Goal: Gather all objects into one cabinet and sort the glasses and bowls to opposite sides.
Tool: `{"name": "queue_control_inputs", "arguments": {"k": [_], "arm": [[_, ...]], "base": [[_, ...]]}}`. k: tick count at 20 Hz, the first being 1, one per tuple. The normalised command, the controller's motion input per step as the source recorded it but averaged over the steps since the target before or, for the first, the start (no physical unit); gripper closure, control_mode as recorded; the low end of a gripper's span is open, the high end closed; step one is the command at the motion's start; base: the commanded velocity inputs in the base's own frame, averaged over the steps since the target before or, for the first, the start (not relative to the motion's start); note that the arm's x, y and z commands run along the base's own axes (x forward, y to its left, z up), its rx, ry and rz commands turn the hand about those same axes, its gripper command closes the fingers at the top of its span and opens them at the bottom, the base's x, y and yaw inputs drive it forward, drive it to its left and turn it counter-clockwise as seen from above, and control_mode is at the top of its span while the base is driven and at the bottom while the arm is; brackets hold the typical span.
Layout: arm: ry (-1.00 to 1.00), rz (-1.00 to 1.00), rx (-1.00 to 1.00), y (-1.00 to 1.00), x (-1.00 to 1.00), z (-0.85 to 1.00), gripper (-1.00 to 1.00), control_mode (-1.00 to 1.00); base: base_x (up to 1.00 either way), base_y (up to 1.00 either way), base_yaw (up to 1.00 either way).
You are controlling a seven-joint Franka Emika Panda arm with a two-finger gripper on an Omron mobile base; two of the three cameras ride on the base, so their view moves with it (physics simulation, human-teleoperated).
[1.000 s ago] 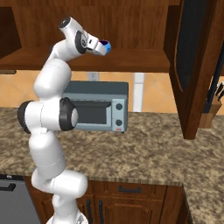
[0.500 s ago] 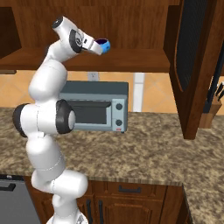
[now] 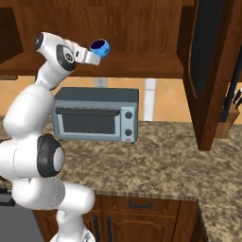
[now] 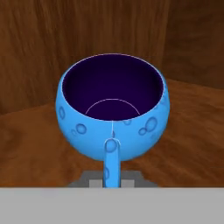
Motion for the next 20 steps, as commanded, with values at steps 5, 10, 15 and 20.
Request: {"name": "queue_control_inputs", "arguments": {"k": [5,10,15,20], "arm": [[0.13,0.04,0.37,0.0,-0.88,0.64,1.0,-1.0],[0.16,0.03,0.44,0.01,-0.82,0.99,1.0,-1.0],[0.02,0.09,0.14,0.03,-0.96,0.46,1.0,-1.0],[-0.1,0.13,-0.09,0.0,-0.94,-0.34,1.0,-1.0]], "base": [[0.0,0.0,0.0],[0.0,0.0,0.0],[0.0,0.0,0.0],[0.0,0.0,0.0]]}}
